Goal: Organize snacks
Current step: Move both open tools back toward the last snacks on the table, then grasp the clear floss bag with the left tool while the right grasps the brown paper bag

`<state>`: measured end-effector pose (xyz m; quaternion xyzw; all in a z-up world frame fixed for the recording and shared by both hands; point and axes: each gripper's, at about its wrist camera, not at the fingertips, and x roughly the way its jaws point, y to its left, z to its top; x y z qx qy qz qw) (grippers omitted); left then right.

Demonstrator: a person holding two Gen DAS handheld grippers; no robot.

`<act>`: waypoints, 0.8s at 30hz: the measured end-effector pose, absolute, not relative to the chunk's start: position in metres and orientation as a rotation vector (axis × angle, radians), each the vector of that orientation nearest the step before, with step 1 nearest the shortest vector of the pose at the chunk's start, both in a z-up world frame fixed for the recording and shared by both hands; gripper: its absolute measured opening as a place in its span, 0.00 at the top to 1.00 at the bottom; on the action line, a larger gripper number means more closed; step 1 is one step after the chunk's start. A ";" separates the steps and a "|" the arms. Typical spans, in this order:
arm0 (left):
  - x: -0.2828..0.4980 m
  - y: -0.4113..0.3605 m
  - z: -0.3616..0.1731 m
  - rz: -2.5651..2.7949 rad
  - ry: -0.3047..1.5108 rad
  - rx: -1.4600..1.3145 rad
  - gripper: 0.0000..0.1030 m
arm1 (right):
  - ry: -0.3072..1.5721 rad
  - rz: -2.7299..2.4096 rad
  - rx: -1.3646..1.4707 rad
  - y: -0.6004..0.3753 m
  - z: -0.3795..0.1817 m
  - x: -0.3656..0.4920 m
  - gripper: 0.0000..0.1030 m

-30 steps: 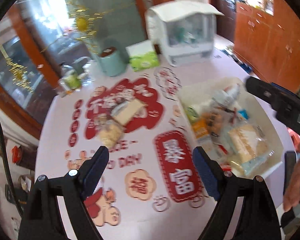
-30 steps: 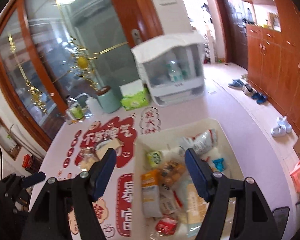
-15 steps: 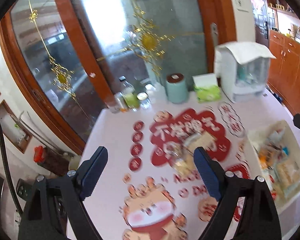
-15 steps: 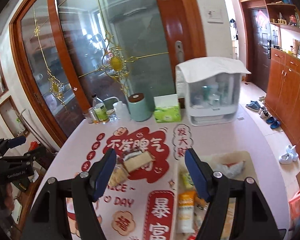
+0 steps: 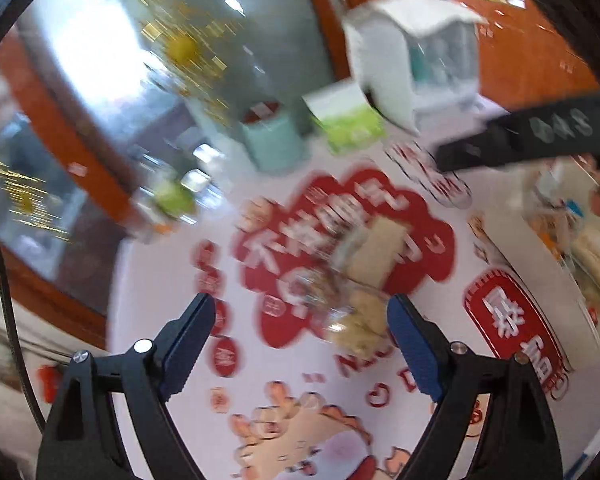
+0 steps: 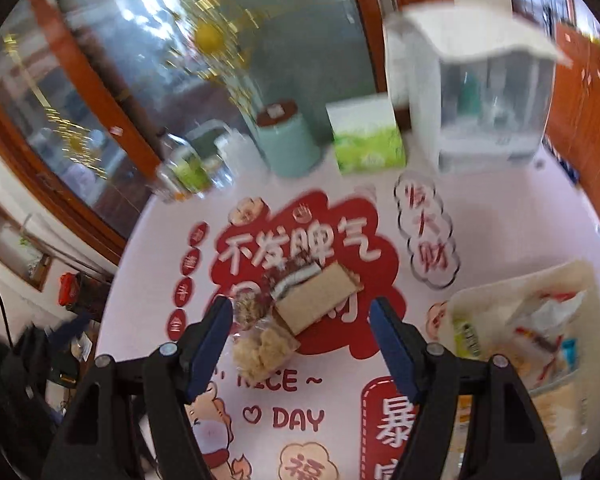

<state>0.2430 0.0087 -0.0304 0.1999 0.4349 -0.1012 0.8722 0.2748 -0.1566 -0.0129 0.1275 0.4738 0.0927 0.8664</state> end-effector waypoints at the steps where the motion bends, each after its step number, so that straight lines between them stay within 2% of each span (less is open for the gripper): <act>1: 0.249 0.007 -0.044 -0.222 0.936 0.409 0.15 | 1.028 0.180 0.276 -0.152 -0.030 0.288 0.31; 7: 0.277 0.006 -0.131 -0.243 1.040 0.366 0.16 | 1.168 0.080 0.328 -0.142 -0.104 0.334 0.31; 11: 0.284 0.003 -0.169 -0.226 1.076 0.352 0.16 | 1.241 0.021 0.400 -0.143 -0.146 0.357 0.31; 20: 0.297 0.010 -0.194 -0.242 1.118 0.184 0.16 | 1.319 -0.022 0.420 -0.126 -0.194 0.382 0.31; 24: 0.297 0.017 -0.199 -0.236 1.128 0.129 0.15 | 1.297 -0.031 0.352 -0.111 -0.195 0.389 0.25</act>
